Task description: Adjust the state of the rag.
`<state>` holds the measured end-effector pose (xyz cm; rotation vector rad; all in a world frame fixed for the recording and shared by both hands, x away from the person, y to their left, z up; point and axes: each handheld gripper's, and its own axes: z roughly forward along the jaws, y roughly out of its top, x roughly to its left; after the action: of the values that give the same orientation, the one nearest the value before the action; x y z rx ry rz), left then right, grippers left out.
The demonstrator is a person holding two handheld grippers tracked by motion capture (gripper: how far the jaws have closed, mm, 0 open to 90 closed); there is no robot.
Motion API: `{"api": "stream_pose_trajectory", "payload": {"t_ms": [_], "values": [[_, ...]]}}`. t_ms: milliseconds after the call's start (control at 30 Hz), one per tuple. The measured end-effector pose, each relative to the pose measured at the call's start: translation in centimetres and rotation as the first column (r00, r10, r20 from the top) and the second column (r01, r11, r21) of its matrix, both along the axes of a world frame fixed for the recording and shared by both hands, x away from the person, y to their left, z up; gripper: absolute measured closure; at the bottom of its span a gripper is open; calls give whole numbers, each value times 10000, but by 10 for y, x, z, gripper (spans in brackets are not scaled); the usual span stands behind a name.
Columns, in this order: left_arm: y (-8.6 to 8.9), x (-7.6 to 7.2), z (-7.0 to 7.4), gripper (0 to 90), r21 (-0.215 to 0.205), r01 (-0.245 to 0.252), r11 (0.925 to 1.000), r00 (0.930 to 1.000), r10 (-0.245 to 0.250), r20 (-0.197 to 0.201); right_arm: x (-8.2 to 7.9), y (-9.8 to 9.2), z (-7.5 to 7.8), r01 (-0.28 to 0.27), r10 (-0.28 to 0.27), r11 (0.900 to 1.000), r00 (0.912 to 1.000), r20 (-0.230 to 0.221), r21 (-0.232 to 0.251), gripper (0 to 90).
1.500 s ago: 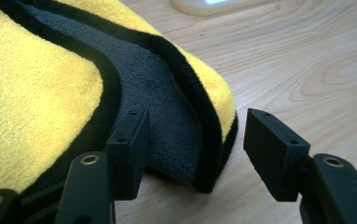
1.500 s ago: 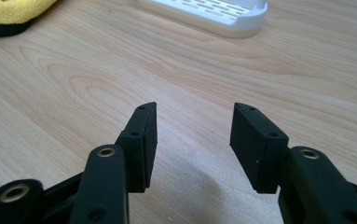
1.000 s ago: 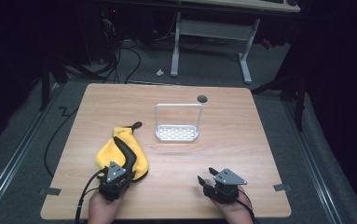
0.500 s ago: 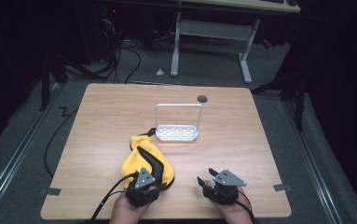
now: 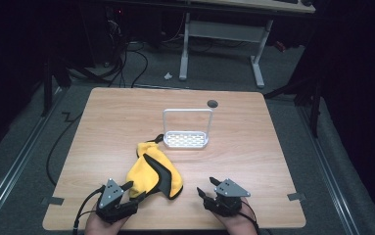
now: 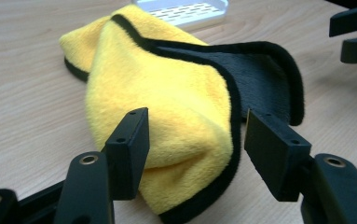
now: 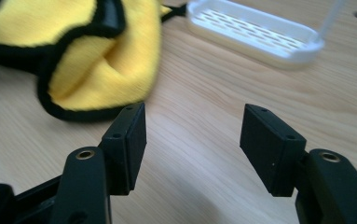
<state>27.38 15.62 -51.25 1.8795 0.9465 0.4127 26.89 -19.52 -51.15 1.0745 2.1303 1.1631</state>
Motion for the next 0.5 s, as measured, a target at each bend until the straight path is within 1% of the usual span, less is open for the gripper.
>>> {"api": "stream_pose_trajectory", "payload": {"t_ms": [33, 67, 100, 133, 167, 200, 233, 267, 300, 333, 367, 433, 467, 500], "values": [[0, 0, 0, 404, 0, 0, 10000, 10000, 0, 0, 0, 0, 0, 0, 0, 10000, 10000, 0, 0, 411], [1, 1, -1, 398, -74, -59, 10000, 10000, 59, -66, 1, 11, 2, -333, 333, 9993, 9994, -3, 189, 403], [1, -1, -3, 393, 108, -162, 9998, 9999, 162, -44, 1, 16, 3, -493, 493, 9985, 9988, 4, 232, 400], [1, -2, -4, 388, 227, -204, 9995, 9998, 204, -35, 2, 25, 3, -757, 758, 9970, 9971, -26, 182, 396], [1, -2, -4, 384, 227, -204, 9995, 9998, 204, -35, 2, 25, 3, -757, 758, 9970, 9971, -26, 182, 396], [1, -5, -6, 381, 304, -249, 9992, 9996, 253, -122, 6, 41, 2, -1171, 1171, 9931, 9931, -81, 66, 397], [1, -5, -6, 377, 304, -249, 9992, 9996, 253, -122, 7, 47, 2, -1312, 1312, 9914, 9912, -184, 19, 407], [-1, -9, -10, 369, 568, -420, 9975, 9991, 426, -92, 9, 54, 2, -1471, 1470, 9891, 9888, -255, -22, 408], [-1, -9, -10, 361, 568, -420, 9975, 9991, 426, -92, 11, 60, 2, -1594, 1594, 9872, 9869, -240, 22, 405], [-4, -11, -14, 357, 831, -466, 9955, 9988, 478, -123, 13, 66, 3, -1692, 1692, 9856, 9852, -276, 30, 403], [-5, -11, -15, 356, 910, -444, 9949, 9988, 462, -169, 15, 72, 3, -1815, 1814, 9834, 9827, -366, 8, 402], [-8, -10, -19, 357, 1185, -498, 9917, 9981, 538, -305, 17, 79, 3, -2025, 2022, 9793, 9786, -368, -22, 399], [-10, -9, -21, 378, 1309, -518, 9900, 9975, 575, -402, 18, 82, 3, -2049, 2047, 9788, 9782, -353, -42, 404], [-10, -9, -21, 413, 1309, -518, 9900, 9975, 575, -402, 18, 84, 3, -2052, 2048, 9787, 9783, -302, -105, 411]]}}
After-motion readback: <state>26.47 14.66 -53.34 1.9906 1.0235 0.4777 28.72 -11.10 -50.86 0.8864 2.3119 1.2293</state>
